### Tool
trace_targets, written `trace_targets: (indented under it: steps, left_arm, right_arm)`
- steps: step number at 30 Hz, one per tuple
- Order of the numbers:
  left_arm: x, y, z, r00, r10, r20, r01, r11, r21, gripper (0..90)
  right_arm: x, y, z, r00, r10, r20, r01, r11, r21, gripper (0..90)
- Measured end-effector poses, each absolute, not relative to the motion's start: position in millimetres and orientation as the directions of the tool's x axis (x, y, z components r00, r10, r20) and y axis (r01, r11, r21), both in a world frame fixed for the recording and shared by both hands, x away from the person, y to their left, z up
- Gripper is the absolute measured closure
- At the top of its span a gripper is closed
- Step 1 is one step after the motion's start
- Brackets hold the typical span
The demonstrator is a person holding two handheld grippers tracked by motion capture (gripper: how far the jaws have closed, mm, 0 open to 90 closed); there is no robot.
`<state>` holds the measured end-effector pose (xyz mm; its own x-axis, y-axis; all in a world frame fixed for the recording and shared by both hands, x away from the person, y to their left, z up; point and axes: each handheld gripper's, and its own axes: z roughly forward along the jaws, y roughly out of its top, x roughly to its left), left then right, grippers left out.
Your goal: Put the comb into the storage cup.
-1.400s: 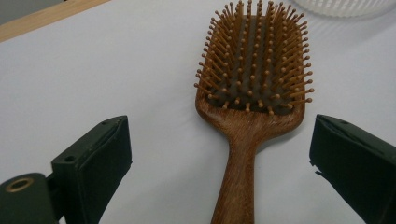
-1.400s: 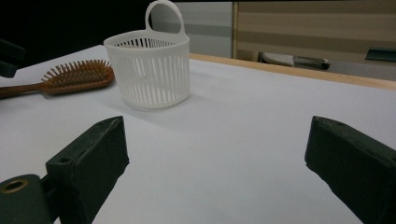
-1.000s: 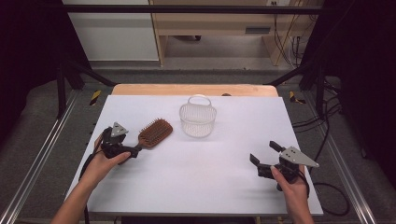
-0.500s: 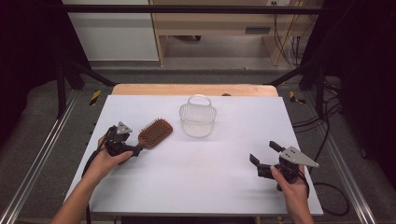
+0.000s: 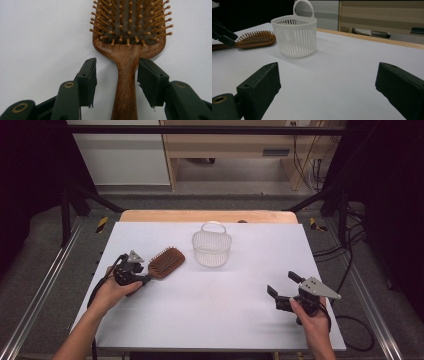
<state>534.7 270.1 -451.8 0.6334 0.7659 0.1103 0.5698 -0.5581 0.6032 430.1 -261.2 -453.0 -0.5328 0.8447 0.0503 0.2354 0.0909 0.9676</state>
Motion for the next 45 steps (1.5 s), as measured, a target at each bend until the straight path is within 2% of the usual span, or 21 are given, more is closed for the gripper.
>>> trace_targets:
  steps: [23,45]
  left_arm:
    - [537.2,266.7,-456.0,0.676,0.735,0.055,0.608,-0.598,0.522,70.4]
    - [543.7,262.8,-452.7,0.667,0.745,0.015,0.654,-0.594,0.469,70.2]
  right_arm:
    - [430.6,-260.5,-453.9,-0.537,0.842,0.046,0.241,0.101,0.965,6.2]
    - [430.9,-258.7,-454.9,-0.548,0.835,0.052,0.250,0.104,0.963,5.8]
